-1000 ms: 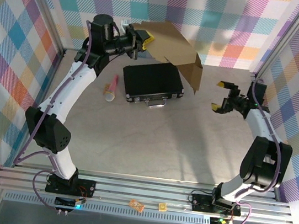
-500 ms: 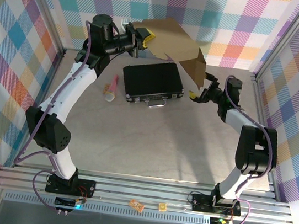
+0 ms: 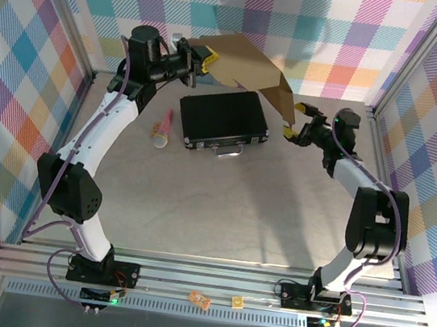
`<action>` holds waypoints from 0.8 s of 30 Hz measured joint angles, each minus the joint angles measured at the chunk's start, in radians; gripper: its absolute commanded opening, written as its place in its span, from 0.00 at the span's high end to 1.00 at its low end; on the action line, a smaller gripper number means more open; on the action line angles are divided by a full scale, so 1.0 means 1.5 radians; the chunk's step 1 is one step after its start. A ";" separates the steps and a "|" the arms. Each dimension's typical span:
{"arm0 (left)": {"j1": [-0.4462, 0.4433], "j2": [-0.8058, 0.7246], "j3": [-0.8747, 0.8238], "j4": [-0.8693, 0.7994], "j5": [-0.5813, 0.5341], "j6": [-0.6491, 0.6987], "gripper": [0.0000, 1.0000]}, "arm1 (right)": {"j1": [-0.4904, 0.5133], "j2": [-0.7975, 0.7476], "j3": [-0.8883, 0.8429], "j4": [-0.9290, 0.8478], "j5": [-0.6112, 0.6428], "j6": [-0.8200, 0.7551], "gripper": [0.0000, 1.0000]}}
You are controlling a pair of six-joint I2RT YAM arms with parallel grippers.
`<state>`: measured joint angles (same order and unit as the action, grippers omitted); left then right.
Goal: Fold the paper box
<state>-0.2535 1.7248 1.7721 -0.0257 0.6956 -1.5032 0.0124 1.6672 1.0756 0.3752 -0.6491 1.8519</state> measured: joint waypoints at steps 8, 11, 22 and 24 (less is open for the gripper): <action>0.023 -0.010 0.018 -0.070 0.000 0.000 1.00 | 0.002 -0.252 -0.040 -0.128 0.095 -0.621 0.31; 0.029 -0.010 0.037 -0.104 0.001 0.002 1.00 | 0.035 -0.328 -0.128 -0.049 0.112 -0.816 0.31; 0.038 -0.010 0.080 -0.148 0.009 0.005 1.00 | 0.090 -0.243 -0.081 -0.140 0.124 -1.267 0.36; 0.039 -0.010 0.082 -0.157 0.013 0.005 1.00 | 0.102 -0.220 -0.054 -0.157 0.127 -1.301 0.37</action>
<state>-0.1955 1.7103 1.8954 -0.2611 0.7155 -1.4952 0.1654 1.3365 0.9947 0.1394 -0.4580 -0.1001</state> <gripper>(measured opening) 0.067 0.639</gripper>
